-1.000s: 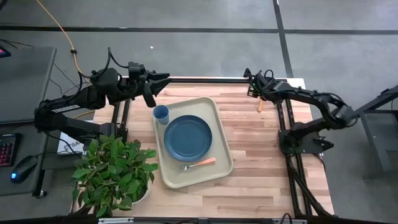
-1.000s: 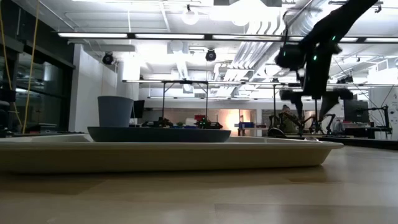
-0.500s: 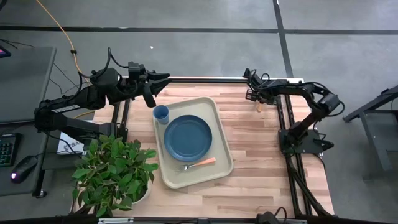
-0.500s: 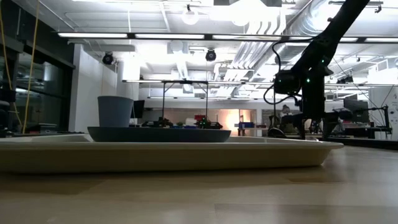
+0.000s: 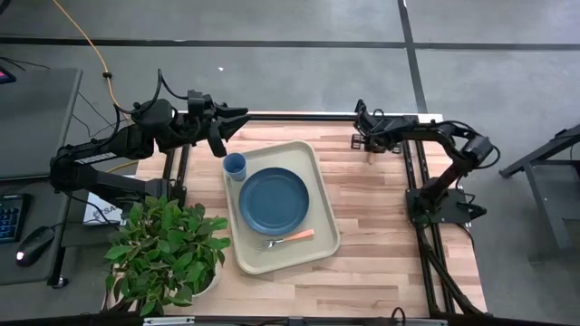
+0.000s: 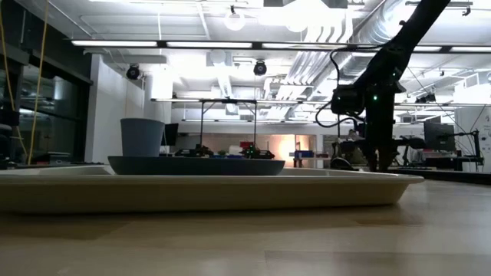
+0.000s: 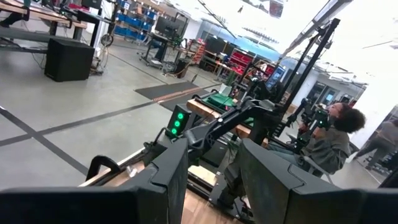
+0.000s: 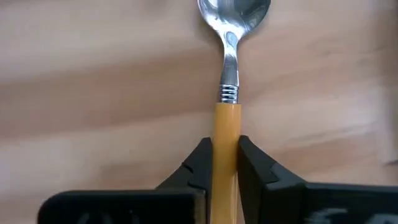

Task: Pick and place plate/cup/fork/spoon on tray
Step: Put the yellow spoon on the white serving tray to the left of the orange fork, then return to Home Position

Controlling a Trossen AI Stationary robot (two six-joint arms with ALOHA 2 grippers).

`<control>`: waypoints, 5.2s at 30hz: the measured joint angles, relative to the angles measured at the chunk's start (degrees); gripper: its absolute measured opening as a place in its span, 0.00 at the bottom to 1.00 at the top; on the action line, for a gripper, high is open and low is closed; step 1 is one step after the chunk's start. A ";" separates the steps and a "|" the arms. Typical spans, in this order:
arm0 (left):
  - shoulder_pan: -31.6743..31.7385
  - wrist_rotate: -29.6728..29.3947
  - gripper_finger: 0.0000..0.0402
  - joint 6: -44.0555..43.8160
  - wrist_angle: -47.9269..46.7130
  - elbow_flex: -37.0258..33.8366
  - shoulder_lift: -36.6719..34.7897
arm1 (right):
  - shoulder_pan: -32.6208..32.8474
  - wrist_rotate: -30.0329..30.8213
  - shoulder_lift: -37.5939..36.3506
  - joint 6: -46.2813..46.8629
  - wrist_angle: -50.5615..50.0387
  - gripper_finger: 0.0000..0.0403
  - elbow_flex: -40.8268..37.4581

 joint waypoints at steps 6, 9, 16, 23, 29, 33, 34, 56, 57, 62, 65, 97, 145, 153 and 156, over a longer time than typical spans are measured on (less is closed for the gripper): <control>-0.01 -0.01 0.32 0.00 0.00 0.00 -0.01 | 3.67 -1.77 -8.41 -0.14 -3.98 0.05 -0.32; -0.01 -0.01 0.32 -0.02 0.00 0.02 0.00 | 5.31 1.38 -13.31 -0.36 -5.62 0.05 -0.24; 0.01 -0.01 0.32 -0.02 0.00 0.02 -0.02 | 8.87 4.07 -23.71 -0.55 -6.44 0.05 -0.24; 0.00 -0.03 0.32 -0.01 0.00 0.02 -0.02 | 15.87 -3.38 -30.59 -11.17 0.03 0.05 -0.22; -0.01 -0.03 0.32 -0.02 0.00 0.02 -0.02 | 26.83 -15.80 -32.02 -18.12 8.62 0.05 2.50; 0.00 -0.04 0.32 0.00 0.01 0.02 -0.01 | 36.32 -16.49 -28.21 -23.35 2.43 0.06 10.74; -0.01 -0.05 0.32 -0.01 0.01 0.02 -0.01 | 38.56 -16.65 -26.58 -24.91 -0.32 0.06 13.50; 0.01 5.28 0.32 -1.61 0.02 0.02 -0.01 | 65.22 -11.57 24.07 -42.53 -25.50 0.08 55.25; 0.01 5.94 0.32 -1.60 0.02 0.02 -0.02 | 65.26 -11.59 26.07 -43.07 -25.47 0.08 56.81; 0.01 7.87 0.32 -1.55 0.01 0.02 -0.02 | 65.46 -11.33 34.64 -46.04 -25.55 0.08 64.63; 0.00 7.96 0.32 -1.62 0.02 0.02 -0.02 | 65.39 -11.43 38.52 -47.73 -25.52 0.08 68.68; 0.01 7.97 0.32 -1.64 0.02 0.02 -0.02 | 65.48 -12.47 42.81 -48.95 -30.71 0.14 71.25; 0.01 7.97 0.32 -1.51 -0.02 0.02 -0.02 | 64.36 -13.93 34.68 -48.17 -42.30 0.48 69.30; 0.01 7.97 0.32 -1.50 -0.04 0.02 -0.02 | 67.24 -10.97 4.68 -25.46 -27.60 0.51 32.31; 0.01 7.97 0.32 -1.49 -0.04 0.02 -0.02 | 69.15 -8.72 -9.14 -12.11 -18.78 0.51 18.06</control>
